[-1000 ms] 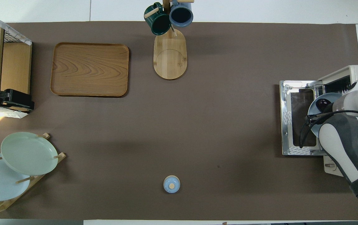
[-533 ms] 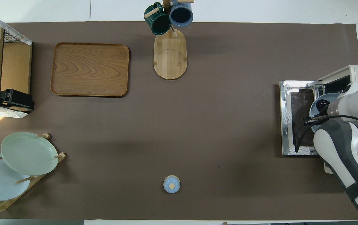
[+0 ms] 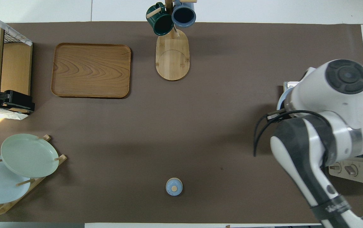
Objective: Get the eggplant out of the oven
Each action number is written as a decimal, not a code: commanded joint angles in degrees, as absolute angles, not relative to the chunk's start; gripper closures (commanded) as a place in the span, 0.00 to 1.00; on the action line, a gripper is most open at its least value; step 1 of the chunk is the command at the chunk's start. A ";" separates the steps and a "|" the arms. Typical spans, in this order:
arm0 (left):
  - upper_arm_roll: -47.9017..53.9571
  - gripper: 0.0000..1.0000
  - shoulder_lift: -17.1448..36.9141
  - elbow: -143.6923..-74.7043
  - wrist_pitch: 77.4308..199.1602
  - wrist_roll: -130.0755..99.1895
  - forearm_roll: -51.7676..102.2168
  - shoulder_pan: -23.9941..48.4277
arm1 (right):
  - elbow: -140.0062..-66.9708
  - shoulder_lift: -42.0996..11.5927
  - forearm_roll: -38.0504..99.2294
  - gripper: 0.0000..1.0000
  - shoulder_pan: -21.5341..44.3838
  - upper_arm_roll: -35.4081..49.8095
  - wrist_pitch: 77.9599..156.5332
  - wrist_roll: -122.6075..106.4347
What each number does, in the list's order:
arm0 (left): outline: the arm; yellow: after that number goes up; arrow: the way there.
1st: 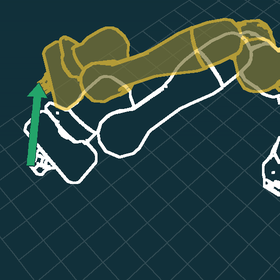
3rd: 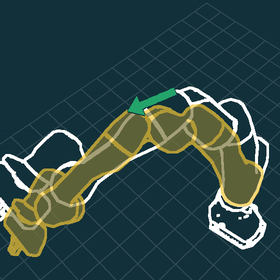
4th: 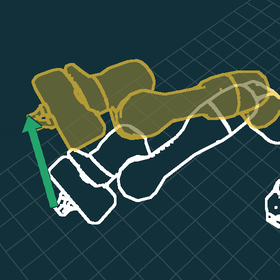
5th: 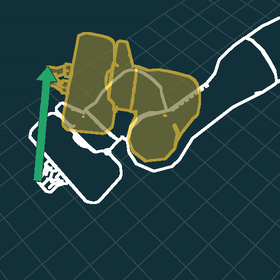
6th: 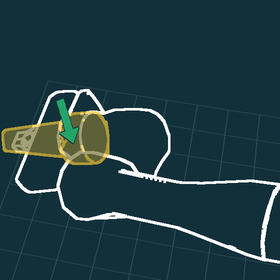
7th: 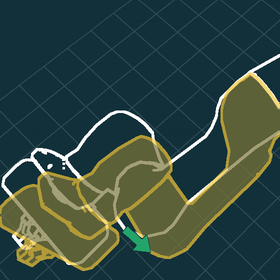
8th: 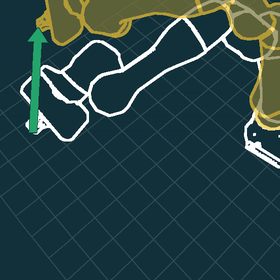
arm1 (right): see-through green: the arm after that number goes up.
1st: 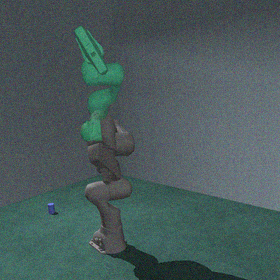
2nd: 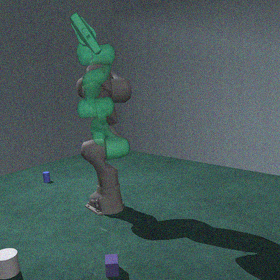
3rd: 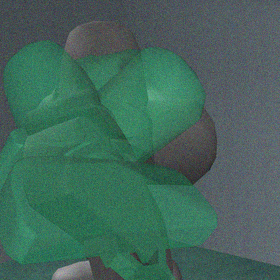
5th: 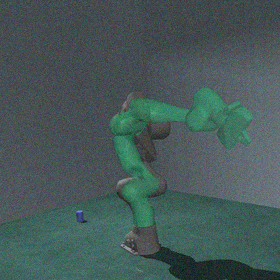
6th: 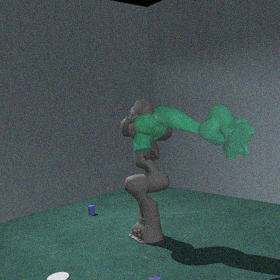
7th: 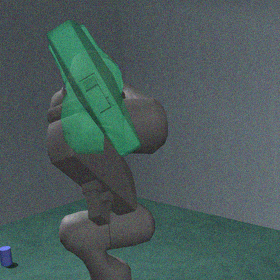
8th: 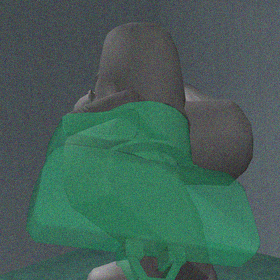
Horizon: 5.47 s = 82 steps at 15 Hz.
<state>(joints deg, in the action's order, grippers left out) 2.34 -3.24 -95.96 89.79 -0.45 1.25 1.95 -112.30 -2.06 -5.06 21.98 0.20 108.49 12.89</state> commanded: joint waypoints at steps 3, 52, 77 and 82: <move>2.64 0.00 -3.08 -95.27 90.96 -0.88 0.97 1.06 | -98.48 -14.64 -6.33 1.00 35.75 -0.09 110.75 30.92; 2.99 0.07 22.85 -108.37 142.03 -34.19 2.90 40.43 | -114.01 -5.72 -20.13 0.94 4.40 -0.44 108.47 -8.06; 3.08 1.00 16.17 -105.05 127.82 -33.58 2.90 30.43 | -89.64 -0.62 -0.53 0.00 -3.34 -0.35 81.99 -10.46; 3.07 1.00 20.82 -91.25 115.07 -26.40 4.39 19.72 | -90.35 -0.26 -0.44 0.00 -1.50 -2.01 82.70 -10.20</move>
